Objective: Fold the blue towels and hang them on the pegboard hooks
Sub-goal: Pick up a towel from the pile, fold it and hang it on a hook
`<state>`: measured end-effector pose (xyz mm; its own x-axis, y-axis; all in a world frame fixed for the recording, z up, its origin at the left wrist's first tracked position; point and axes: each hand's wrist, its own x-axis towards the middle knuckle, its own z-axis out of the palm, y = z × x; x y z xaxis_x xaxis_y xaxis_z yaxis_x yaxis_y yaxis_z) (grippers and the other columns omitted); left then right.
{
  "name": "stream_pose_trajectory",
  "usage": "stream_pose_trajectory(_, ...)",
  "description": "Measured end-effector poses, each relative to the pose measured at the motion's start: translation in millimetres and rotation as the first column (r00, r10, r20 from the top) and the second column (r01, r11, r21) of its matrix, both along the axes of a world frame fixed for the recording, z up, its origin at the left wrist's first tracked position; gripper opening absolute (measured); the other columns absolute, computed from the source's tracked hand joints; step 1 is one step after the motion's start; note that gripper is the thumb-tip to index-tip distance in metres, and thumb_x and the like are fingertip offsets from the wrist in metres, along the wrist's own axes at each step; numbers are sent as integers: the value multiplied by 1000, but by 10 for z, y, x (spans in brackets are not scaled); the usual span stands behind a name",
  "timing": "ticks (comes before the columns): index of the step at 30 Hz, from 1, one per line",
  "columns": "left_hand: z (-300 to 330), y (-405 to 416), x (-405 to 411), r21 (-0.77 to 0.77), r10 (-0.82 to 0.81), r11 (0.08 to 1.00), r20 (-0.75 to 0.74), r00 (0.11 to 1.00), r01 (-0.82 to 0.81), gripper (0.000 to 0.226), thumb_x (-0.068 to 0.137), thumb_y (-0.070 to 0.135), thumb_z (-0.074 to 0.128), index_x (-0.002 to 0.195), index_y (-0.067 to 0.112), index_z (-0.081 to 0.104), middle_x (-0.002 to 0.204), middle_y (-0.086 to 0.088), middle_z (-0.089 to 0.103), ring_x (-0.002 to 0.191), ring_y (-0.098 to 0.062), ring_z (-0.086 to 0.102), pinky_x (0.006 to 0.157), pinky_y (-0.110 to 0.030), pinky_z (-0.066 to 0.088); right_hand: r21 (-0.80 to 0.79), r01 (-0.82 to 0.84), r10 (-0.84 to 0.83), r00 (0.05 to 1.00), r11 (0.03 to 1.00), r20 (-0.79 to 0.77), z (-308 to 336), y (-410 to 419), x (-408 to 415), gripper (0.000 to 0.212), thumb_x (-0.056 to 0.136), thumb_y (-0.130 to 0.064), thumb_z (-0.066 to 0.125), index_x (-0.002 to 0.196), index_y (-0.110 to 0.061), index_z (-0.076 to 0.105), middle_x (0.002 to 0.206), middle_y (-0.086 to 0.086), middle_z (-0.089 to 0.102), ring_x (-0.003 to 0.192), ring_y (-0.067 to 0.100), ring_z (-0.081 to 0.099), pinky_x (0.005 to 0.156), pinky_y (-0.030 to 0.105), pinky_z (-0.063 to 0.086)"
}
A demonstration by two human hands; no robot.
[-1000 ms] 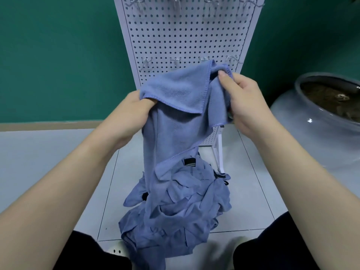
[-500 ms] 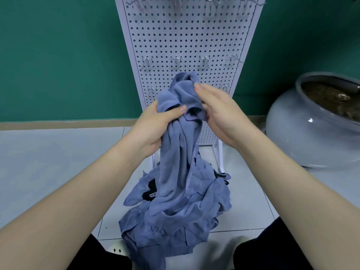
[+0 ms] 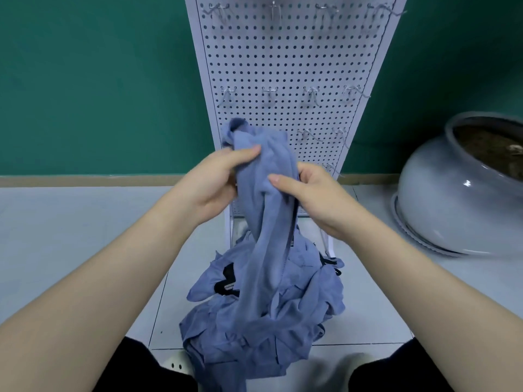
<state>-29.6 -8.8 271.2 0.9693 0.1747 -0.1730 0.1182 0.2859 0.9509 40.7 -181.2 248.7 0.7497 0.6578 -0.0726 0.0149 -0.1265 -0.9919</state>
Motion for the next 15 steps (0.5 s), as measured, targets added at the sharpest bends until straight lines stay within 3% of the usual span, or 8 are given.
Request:
stream_pose_trajectory(3, -137, -79, -83, 53, -143, 988, -41, 989, 145, 40, 102, 23, 55, 134, 0, 63, 130, -14, 71, 123, -27, 67, 103, -39, 53, 72, 68, -67, 998, 995, -18, 145, -68, 88, 14, 103, -13, 60, 106, -8, 73, 107, 13, 78, 105, 25, 74, 99, 42, 57)
stream_pose_trajectory(8, -196, -119, -109, 56, -139, 989, 12, 990, 138, 38, 103, 17, 53, 138, 3, 60, 135, -14, 68, 125, -26, 64, 108, -44, 49, 95, 118, -113, 992, 988, -59, 222, -168, 187, 17, 103, -15, 60, 105, -2, 71, 105, 15, 78, 104, 28, 75, 94, 39, 58)
stream_pose_trajectory(12, -142, -165, -58, -204, -95, 973, 57, 994, 104, 44, 111, 24, 39, 144, -1, 53, 143, -17, 61, 137, -30, 56, 116, -46, 42, 142, 105, -82, 983, 984, -162, 230, -192, 184, 13, 102, -14, 62, 97, -7, 71, 93, 8, 79, 91, 20, 75, 83, 31, 59)
stream_pose_trajectory(14, -116, -166, -42, -306, -97, 945, 68, 993, 113, 44, 111, 23, 35, 144, -1, 52, 143, -18, 61, 136, -30, 56, 118, -47, 40, 158, 107, -74, 976, 982, -205, 225, -199, 170, 15, 99, -17, 67, 106, -4, 72, 100, 9, 79, 97, 20, 75, 88, 32, 59)
stream_pose_trajectory(15, -113, -162, -43, -283, -128, 947, 98, 987, 151, 43, 111, 18, 34, 144, -1, 52, 143, -18, 60, 136, -31, 56, 117, -46, 42, 145, 105, -75, 977, 984, -201, 218, -202, 163, 23, 97, -19, 70, 112, -2, 72, 106, 11, 79, 103, 22, 75, 94, 35, 58)
